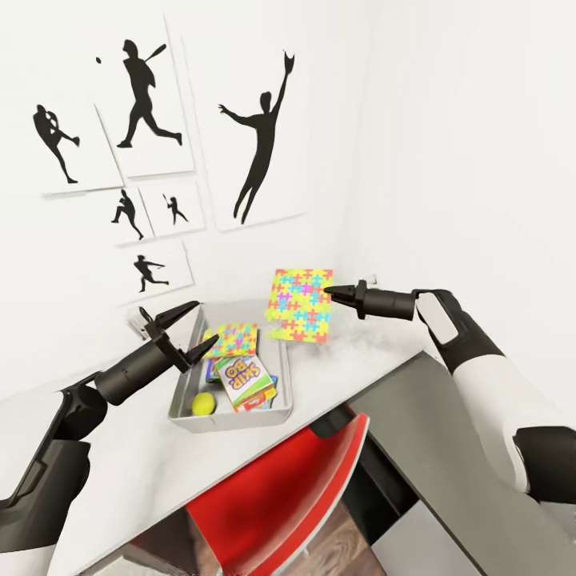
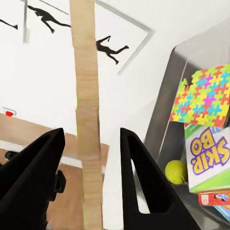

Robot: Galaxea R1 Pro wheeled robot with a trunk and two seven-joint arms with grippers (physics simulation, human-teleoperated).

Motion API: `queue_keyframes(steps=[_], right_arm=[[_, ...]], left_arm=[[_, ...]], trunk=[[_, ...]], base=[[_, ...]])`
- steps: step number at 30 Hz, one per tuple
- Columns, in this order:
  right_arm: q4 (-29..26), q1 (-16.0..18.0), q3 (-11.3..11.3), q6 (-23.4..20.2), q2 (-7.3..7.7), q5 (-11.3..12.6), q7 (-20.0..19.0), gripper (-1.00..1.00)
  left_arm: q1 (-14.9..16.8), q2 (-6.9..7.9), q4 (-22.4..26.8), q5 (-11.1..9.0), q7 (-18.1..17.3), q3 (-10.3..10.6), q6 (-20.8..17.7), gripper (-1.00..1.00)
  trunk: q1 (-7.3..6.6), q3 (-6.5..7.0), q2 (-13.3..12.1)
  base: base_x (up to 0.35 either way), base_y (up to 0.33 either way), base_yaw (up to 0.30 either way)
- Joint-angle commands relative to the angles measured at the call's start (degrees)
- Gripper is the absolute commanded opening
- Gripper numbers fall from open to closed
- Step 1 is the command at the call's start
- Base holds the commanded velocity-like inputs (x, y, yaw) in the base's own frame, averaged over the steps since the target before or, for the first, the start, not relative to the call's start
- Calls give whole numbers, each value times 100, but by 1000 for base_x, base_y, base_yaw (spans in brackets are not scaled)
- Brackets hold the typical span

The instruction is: Put all the toys in the child's room - the three board games (two on the bed and one on the table), the two jigsaw puzzles on the table, and the tennis ball on the table - inside the toy box on the table in the child's room.

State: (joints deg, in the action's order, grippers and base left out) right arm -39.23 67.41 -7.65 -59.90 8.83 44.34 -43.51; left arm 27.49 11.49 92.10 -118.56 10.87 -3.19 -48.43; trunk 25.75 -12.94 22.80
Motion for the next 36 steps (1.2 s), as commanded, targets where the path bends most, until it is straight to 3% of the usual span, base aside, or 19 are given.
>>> queue_keyframes(steps=[1,17,27,36], right_arm=[[26,14,-31,-10,-1,-4,-35,-100],[144,40,-108,-10,-40,-16,26,-100],[166,41,-87,-10,-46,2,681,-100],[154,8,-62,-10,-38,-5,875,-100]], left_arm=[[4,15,1,-61,48,-5,-15,100],[-23,94,-29,-7,117,-3,23,100],[-24,135,-56,13,493,-5,39,100],[-24,141,-60,11,564,-1,43,100]], trunk=[[3,-11,12],[3,-11,12],[3,-11,12],[3,-11,12]], base=[[0,0,293],[0,0,297],[0,0,293],[0,0,121]])
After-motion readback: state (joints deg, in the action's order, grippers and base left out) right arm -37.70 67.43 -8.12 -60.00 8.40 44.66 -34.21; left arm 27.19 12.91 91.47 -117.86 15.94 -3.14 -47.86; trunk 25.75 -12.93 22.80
